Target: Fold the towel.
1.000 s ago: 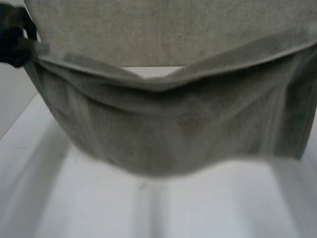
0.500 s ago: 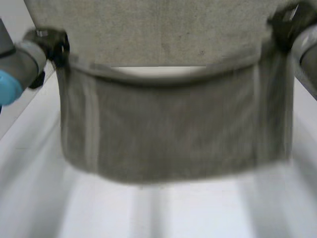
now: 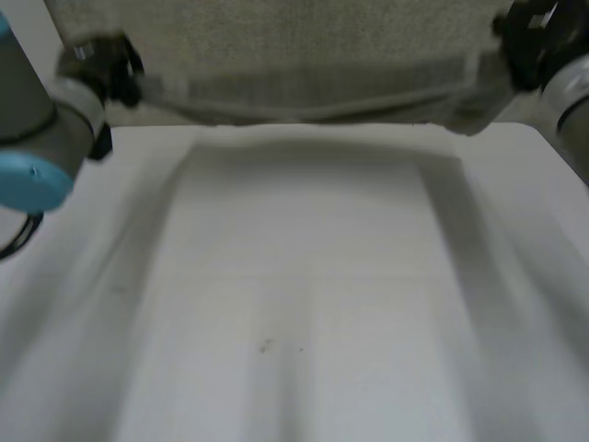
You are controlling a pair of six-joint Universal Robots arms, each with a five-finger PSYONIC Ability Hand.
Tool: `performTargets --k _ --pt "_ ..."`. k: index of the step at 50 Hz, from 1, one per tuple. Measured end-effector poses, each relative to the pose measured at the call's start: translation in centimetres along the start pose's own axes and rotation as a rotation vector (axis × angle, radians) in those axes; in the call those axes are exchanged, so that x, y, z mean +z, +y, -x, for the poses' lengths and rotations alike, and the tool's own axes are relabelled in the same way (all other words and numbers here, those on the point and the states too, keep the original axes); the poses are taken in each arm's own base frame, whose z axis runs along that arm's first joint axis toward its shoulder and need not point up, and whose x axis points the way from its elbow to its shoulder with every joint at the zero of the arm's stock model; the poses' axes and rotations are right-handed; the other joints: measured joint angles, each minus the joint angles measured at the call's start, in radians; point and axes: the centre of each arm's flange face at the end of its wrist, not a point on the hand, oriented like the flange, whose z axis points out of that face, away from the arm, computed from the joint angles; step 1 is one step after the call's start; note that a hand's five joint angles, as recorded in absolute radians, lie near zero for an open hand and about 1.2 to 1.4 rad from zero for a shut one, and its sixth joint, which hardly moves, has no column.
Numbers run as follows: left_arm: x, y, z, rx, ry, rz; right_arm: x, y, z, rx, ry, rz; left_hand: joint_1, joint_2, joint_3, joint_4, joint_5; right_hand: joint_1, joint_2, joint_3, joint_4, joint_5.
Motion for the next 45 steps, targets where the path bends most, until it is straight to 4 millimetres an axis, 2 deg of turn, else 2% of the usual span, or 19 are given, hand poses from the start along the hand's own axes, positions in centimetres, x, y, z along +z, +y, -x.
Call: performTargets --k 7,11,13,15,17,19,24,28,29,33,38,42,43,45 --pt "-1.9 8.5 1.8 0.010 -0.029 0.221 -1.9 6.5 5.6 0.031 -0.210 0.173 0.000 0.000 0.000 0.000 0.000 0.000 0.000 0.002 0.000 0.000" --pt "-4.2 12.1 2.4 0.021 -0.042 0.334 -4.2 9.9 8.3 0.036 -0.343 0.314 0.004 0.000 0.000 0.000 0.000 0.000 0.000 0.002 0.000 0.000" --pt "-5.5 12.8 2.6 0.040 -0.042 0.373 -5.4 10.7 8.7 0.027 -0.392 0.379 0.004 0.000 0.000 0.000 0.000 0.000 0.000 0.002 0.000 0.000" --pt "-6.1 12.9 2.7 0.054 -0.041 0.387 -5.8 10.9 8.6 0.023 -0.408 0.402 0.004 0.000 0.000 0.000 0.000 0.000 0.000 0.002 0.000 0.000" --pt "-7.8 12.6 3.0 0.103 -0.040 0.415 -7.7 11.5 7.6 0.000 -0.470 0.517 0.004 0.000 0.000 0.000 0.000 0.000 0.000 0.002 0.000 0.000" --pt "-8.6 12.3 3.2 0.131 -0.039 0.423 -8.6 11.6 6.9 -0.009 -0.492 0.560 0.005 0.000 0.000 0.000 0.000 0.000 0.000 0.002 0.000 0.000" --pt "-12.9 9.6 4.5 0.272 -0.054 0.495 -12.6 11.1 4.2 -0.050 -0.588 0.707 0.007 0.000 0.000 0.000 0.001 0.000 0.000 0.002 0.000 0.000" --pt "-15.6 8.2 5.2 0.313 -0.067 0.568 -14.5 10.1 3.0 -0.089 -0.610 0.727 0.007 0.000 0.000 0.000 0.001 0.000 0.000 0.002 0.000 0.000" --pt "-17.0 7.5 5.4 0.320 -0.069 0.614 -15.0 9.8 2.7 -0.103 -0.611 0.725 0.007 0.000 0.000 0.000 0.001 0.000 0.000 0.002 0.000 0.000" --pt "-18.7 6.5 5.4 0.312 -0.055 0.666 -16.2 8.6 1.7 -0.155 -0.596 0.693 0.007 0.000 0.000 0.000 0.001 0.000 0.000 0.002 0.000 0.000" --pt "-18.4 6.1 5.1 0.300 -0.032 0.646 -15.7 8.5 1.7 -0.152 -0.586 0.660 0.007 0.000 0.000 0.000 0.001 0.000 0.000 0.002 0.000 0.000" --pt "-16.8 6.4 5.1 0.301 -0.022 0.600 -14.3 9.6 2.2 -0.125 -0.571 0.650 0.007 0.000 0.000 0.000 0.001 0.000 0.000 0.002 0.000 0.000" --pt "-15.6 6.7 5.0 0.306 -0.015 0.574 -13.1 10.3 2.6 -0.108 -0.554 0.644 0.007 0.000 0.000 0.000 0.001 0.000 0.000 0.002 0.000 0.000" --pt "-14.3 7.2 4.8 0.312 -0.004 0.554 -12.0 10.8 3.0 -0.096 -0.537 0.636 0.007 0.000 0.000 0.000 0.001 0.000 0.000 0.002 0.000 0.000"
